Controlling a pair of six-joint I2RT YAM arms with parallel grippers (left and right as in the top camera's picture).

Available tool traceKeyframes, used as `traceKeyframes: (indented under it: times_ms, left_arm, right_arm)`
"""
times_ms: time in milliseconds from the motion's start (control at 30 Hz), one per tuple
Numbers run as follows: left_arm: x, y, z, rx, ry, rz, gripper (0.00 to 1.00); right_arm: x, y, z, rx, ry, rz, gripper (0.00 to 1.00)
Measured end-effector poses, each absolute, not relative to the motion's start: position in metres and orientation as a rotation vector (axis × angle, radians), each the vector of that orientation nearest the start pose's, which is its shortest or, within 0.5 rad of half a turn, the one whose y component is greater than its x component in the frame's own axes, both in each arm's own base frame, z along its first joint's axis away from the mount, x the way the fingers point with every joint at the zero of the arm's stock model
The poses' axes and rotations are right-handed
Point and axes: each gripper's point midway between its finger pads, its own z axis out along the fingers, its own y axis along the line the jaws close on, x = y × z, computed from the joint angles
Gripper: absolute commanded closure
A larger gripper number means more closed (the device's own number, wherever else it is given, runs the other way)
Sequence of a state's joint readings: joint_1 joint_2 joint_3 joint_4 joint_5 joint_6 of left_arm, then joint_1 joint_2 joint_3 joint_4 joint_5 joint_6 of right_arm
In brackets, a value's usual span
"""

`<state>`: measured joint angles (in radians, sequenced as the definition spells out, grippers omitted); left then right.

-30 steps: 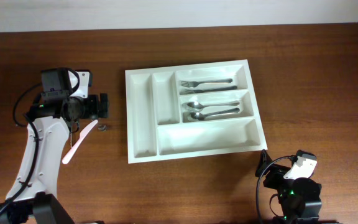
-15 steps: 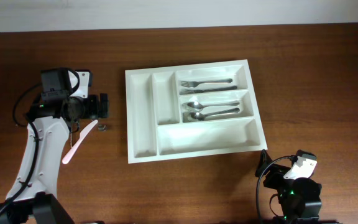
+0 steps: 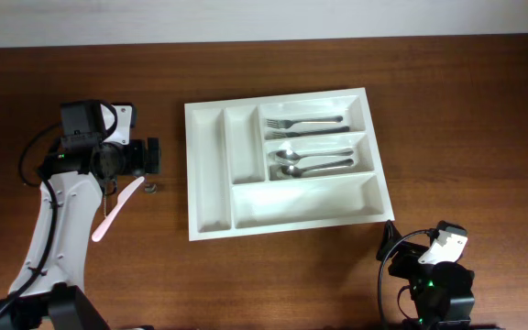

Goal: Pack container

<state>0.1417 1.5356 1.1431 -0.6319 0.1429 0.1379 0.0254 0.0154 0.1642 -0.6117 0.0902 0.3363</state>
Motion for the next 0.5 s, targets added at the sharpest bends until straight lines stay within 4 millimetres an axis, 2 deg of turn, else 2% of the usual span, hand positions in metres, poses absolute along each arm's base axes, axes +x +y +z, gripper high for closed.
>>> traceKeyframes:
  times_ms: [267, 400, 500]
  left_arm:
    - [0.388, 0.029, 0.132, 0.052, 2.572, -0.096, 0.01]
    - [0.372, 0.021, 0.123, 0.054, 2.644, -0.152, 0.01]
    - [0.370, 0.020, 0.122, 0.055, 2.653, -0.166, 0.01]
  right_arm:
    - [0.209, -0.010, 0.104, 0.371, 2.001, 0.136, 0.01]
    - [0.209, -0.010, 0.104, 0.371, 2.001, 0.136, 0.01]
    - [0.209, -0.010, 0.104, 0.371, 2.000, 0.136, 0.01]
